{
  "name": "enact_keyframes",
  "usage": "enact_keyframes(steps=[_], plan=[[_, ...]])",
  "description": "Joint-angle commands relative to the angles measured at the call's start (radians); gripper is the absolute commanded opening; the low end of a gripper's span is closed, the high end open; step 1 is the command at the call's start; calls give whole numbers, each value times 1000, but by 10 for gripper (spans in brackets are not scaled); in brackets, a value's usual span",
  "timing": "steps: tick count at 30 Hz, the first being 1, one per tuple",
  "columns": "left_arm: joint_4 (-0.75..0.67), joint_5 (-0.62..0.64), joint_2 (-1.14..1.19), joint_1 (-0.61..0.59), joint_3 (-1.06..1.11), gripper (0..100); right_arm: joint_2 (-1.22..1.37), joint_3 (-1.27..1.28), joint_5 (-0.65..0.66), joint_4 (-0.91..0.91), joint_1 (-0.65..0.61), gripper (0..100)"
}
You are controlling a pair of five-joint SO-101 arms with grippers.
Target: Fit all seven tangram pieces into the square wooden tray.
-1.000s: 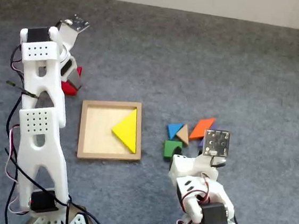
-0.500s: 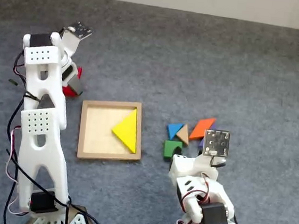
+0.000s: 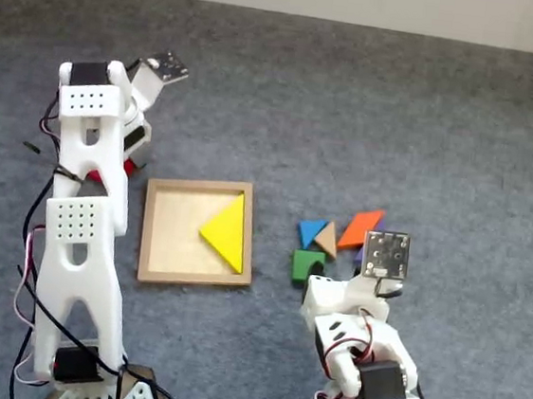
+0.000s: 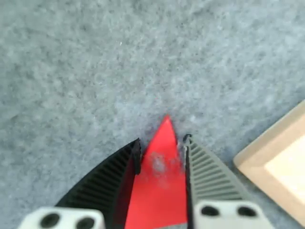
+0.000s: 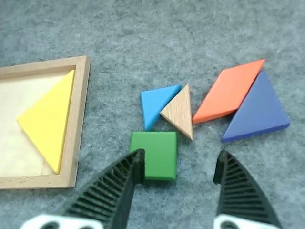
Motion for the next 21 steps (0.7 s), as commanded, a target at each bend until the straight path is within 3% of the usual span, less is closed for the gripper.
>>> enact_keyframes(steps=[1, 3, 6, 16, 21], plan=[[2, 78, -53, -33, -4, 221, -12, 65, 11, -19, 10, 238], [2, 153, -101, -35, -2, 289, -12, 65, 11, -19, 10, 238], [2, 186, -179, -31, 12, 292, -12, 65, 11, -19, 10, 238], [-3, 127, -558, -67, 387, 292, -12, 64, 11, -19, 10, 238], [-20, 94, -561, -101, 440, 292, -12, 64, 11, -19, 10, 238]])
